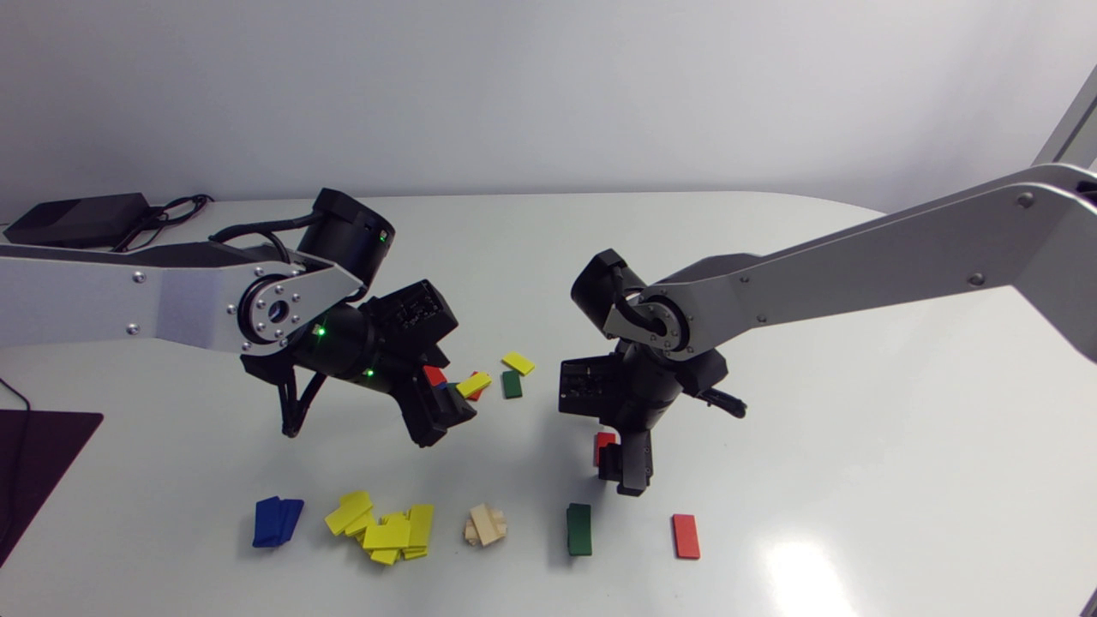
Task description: Take domino bricks one by one from the mixed stack on the table and place each onto the existing stack of the same color.
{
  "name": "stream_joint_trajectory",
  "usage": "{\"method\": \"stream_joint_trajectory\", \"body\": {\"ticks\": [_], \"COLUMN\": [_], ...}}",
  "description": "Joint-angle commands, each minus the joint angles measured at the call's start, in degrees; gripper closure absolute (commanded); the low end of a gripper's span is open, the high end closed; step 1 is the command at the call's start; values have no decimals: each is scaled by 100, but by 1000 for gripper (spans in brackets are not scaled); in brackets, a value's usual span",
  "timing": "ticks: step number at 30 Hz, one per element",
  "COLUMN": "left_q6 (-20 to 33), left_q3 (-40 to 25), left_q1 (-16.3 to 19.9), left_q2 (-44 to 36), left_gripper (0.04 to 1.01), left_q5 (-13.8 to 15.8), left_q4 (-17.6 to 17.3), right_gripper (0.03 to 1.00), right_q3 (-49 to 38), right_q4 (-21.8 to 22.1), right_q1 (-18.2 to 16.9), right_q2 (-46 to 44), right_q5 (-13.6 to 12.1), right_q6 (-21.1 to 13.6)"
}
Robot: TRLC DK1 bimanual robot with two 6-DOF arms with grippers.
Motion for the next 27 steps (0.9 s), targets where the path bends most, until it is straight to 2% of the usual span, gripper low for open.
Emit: {"method": "stream_joint_trajectory", "body": {"ticks": [1, 3, 4, 7, 11, 14, 20, 27], "left_q6": [-99, -90, -90, -90, -90, -90, -90, -90], "left_q3": [-86, -86, -86, -78, -69, -78, -86, -122], "left_q1": [46, 64, 72, 81, 72, 72, 72, 64], "left_q2": [-25, -25, -16, -16, -16, -7, -7, -69], "left_gripper": [98, 98, 98, 98, 98, 98, 98, 98], "left_q5": [-11, -11, -11, -11, -11, -11, -11, -11], "left_q4": [52, 52, 52, 52, 61, 69, 69, 69], "right_gripper": [300, 311, 359, 528, 838, 959, 967, 967], "right_q3": [37, 45, 45, 54, 1, -16, 10, -174], "right_q4": [-108, -108, -116, -187, -187, -178, -231, -565], "right_q1": [-16, -16, -16, -34, -51, -69, -86, -245], "right_q2": [241, 250, 259, 277, 268, 215, -93, -954], "right_q5": [-41, -50, -67, -173, -278, -322, -322, -313], "right_q6": [7, 7, -1, -19, -19, -19, 7, 7]}}
